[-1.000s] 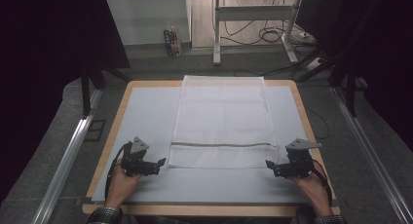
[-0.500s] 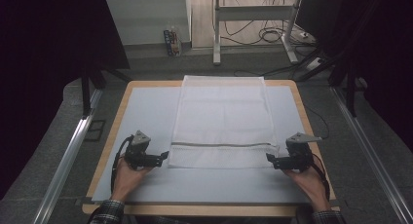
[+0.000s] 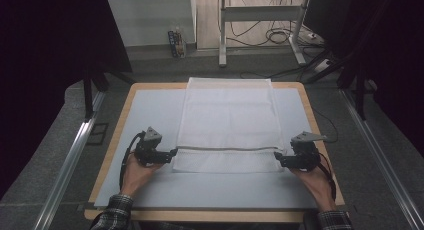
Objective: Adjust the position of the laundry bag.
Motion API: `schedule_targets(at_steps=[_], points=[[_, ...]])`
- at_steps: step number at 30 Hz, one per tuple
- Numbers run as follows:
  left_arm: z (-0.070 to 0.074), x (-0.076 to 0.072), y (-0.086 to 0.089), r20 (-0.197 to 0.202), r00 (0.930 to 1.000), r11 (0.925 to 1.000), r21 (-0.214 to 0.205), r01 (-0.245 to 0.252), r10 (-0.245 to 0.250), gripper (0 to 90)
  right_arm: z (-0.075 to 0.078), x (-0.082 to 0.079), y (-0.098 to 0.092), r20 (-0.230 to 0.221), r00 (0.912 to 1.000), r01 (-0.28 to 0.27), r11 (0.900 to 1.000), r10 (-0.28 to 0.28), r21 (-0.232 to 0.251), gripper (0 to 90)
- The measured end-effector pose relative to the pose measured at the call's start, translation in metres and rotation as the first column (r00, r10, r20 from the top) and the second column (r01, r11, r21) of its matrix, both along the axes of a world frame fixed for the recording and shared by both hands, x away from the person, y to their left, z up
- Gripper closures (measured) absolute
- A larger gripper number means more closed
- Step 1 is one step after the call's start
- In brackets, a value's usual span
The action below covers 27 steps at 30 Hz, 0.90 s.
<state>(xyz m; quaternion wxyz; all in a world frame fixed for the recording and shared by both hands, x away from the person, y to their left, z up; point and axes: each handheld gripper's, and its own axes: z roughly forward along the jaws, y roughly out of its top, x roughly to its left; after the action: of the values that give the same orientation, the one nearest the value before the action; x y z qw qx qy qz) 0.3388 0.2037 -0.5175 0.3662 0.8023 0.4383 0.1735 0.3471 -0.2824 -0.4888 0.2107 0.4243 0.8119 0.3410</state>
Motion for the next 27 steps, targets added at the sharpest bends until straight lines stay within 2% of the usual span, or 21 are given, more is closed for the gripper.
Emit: schedule_targets(at_steps=[6,7,12,15,17,20,21,22,23,24,27], points=[[0.000,0.012,-0.003,-0.013,0.9999,0.9999,-0.014,0.009,-0.009,36.2,-0.001,0.013,0.001,0.038,0.9987,0.034,0.9993,-0.034,-0.013,27.9],[0.000,0.014,-0.004,-0.013,0.9999,0.9999,-0.003,0.010,-0.010,38.2,-0.001,0.016,0.001,0.042,0.9984,0.038,0.9991,-0.038,-0.016,29.4],[-0.001,0.025,-0.008,-0.012,0.9999,1.0000,-0.006,-0.003,0.003,48.5,0.001,0.028,0.001,0.039,0.9987,0.033,0.9992,-0.033,-0.023,38.3],[0.000,0.029,-0.008,-0.007,1.0000,1.0000,-0.005,-0.006,0.006,58.3,0.001,0.032,0.003,0.030,0.9991,0.030,0.9992,-0.029,-0.025,42.1],[0.000,0.035,-0.008,-0.003,0.9999,0.9997,-0.019,-0.014,0.014,61.9,-0.001,0.038,0.004,0.021,0.9996,0.021,0.9986,-0.020,-0.049,49.7],[-0.003,0.041,-0.008,-0.003,0.9997,0.9996,-0.018,-0.024,0.024,64.6,-0.001,0.043,0.003,0.019,0.9994,0.029,0.9977,-0.028,-0.061,58.0],[-0.003,0.041,-0.008,-0.003,0.9997,0.9996,-0.018,-0.024,0.024,65.1,-0.001,0.043,0.003,0.019,0.9994,0.029,0.9977,-0.028,-0.061,58.0],[-0.005,0.045,-0.009,-0.002,0.9993,0.9991,-0.018,-0.038,0.038,65.4,0.000,0.046,0.001,0.022,0.9990,0.040,0.9973,-0.039,-0.062,64.1],[-0.005,0.045,-0.009,-0.002,0.9993,0.9991,-0.018,-0.038,0.038,66.7,0.000,0.046,0.001,0.022,0.9990,0.040,0.9973,-0.039,-0.062,64.1],[-0.007,0.049,-0.010,-0.007,0.9990,0.9989,-0.014,-0.044,0.044,67.3,0.000,0.049,0.001,0.020,0.9987,0.049,0.9965,-0.047,-0.068,70.7],[-0.009,0.053,-0.012,-0.003,0.9986,0.9986,-0.012,-0.052,0.052,67.3,-0.003,0.055,-0.001,0.011,0.9985,0.054,0.9958,-0.053,-0.074,73.8]])
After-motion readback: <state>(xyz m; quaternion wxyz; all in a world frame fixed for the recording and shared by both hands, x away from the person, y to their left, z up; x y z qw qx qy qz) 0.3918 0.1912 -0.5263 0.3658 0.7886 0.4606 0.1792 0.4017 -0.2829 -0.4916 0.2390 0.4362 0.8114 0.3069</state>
